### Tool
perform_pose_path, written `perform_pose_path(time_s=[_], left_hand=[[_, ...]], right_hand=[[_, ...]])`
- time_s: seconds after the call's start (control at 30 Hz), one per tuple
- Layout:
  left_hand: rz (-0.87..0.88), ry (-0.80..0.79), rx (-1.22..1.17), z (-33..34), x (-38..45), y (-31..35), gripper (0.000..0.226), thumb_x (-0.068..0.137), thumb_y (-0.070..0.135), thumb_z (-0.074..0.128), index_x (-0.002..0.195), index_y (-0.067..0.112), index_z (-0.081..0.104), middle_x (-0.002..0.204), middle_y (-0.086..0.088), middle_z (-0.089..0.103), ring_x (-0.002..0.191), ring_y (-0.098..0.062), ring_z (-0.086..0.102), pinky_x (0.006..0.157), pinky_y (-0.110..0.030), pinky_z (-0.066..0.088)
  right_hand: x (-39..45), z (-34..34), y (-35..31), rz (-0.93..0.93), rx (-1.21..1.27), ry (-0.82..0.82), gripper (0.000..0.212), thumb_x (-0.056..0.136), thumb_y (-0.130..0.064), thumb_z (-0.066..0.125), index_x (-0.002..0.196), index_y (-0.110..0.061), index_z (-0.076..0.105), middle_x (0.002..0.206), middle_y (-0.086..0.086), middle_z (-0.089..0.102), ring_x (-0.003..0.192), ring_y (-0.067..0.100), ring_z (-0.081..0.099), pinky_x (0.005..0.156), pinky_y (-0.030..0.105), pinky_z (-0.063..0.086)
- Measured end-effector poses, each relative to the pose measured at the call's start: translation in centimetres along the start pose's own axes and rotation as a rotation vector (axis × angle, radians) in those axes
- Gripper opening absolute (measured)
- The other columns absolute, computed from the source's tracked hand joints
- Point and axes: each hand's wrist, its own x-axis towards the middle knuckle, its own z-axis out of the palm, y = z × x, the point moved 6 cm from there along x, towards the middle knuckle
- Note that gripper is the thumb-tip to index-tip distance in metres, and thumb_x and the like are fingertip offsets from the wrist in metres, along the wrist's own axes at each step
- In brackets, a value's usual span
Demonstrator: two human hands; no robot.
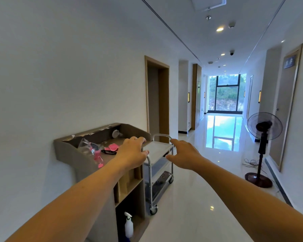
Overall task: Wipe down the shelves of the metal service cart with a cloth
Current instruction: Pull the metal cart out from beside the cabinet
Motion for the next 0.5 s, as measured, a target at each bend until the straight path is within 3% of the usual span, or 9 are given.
perform_pose_path(time_s=[0.33,0.5], left_hand=[[0.004,-0.009,-0.006,4.9,10.3,-4.0,0.052,0.094,0.039,0.061,0.14,0.023,0.046,0.133,-0.003,0.052,0.118,-0.022,0.049,0.1,-0.045,0.047],[0.036,0.014,-0.036,6.7,18.4,-9.5,0.047,0.091,0.039,0.064,0.134,0.025,0.051,0.125,-0.001,0.057,0.108,-0.018,0.053,0.094,-0.04,0.052]], right_hand=[[10.6,4.5,3.4,0.011,-0.016,0.003,0.069,0.087,-0.051,0.07,0.145,-0.03,0.04,0.141,0.002,0.054,0.12,0.025,0.053,0.09,0.038,0.046],[18.8,8.0,3.2,0.028,-0.009,0.039,0.064,0.087,-0.048,0.071,0.142,-0.029,0.043,0.141,0.003,0.054,0.11,0.018,0.05,0.087,0.035,0.042]])
